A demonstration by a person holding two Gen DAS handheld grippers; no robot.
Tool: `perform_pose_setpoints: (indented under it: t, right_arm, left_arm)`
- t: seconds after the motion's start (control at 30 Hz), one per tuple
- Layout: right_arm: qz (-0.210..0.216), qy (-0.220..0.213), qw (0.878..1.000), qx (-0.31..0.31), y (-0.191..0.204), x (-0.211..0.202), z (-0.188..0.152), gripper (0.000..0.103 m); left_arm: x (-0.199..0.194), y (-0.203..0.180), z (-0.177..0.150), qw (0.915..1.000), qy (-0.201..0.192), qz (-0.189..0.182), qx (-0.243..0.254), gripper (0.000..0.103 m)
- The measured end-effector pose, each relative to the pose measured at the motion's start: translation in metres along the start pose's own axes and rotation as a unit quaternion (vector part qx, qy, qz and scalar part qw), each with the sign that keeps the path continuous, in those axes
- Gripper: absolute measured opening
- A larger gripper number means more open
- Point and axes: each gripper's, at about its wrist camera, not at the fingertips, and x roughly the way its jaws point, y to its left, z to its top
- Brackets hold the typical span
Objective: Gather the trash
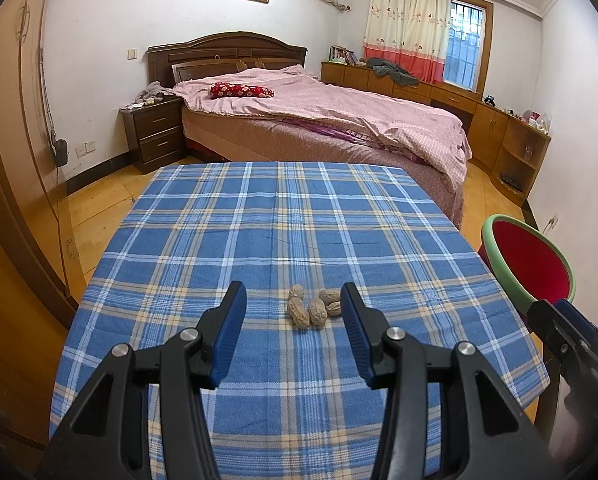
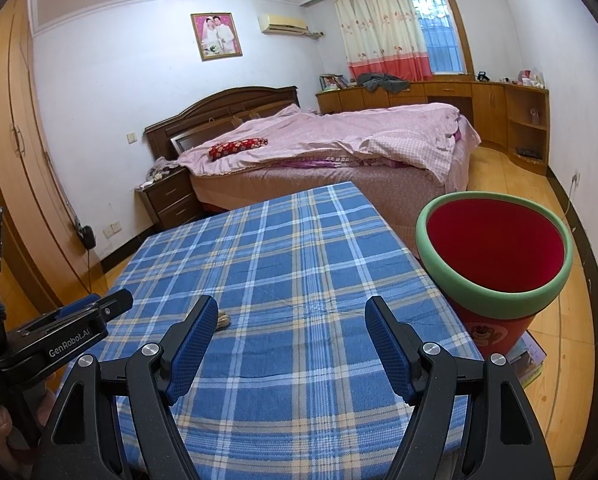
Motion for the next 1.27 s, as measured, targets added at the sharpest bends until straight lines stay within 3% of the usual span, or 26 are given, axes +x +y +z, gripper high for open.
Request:
perform_pose_setpoints:
  t: [1.27]
  right_arm:
    - [0.001,-0.001,1.0,0.003,0.0029,-0.0001,-0.0054,0.077]
  left_arm:
    - [-0.0022,0.0018,0.0013,1.0,-0.003,0.001,-0.003,0.049]
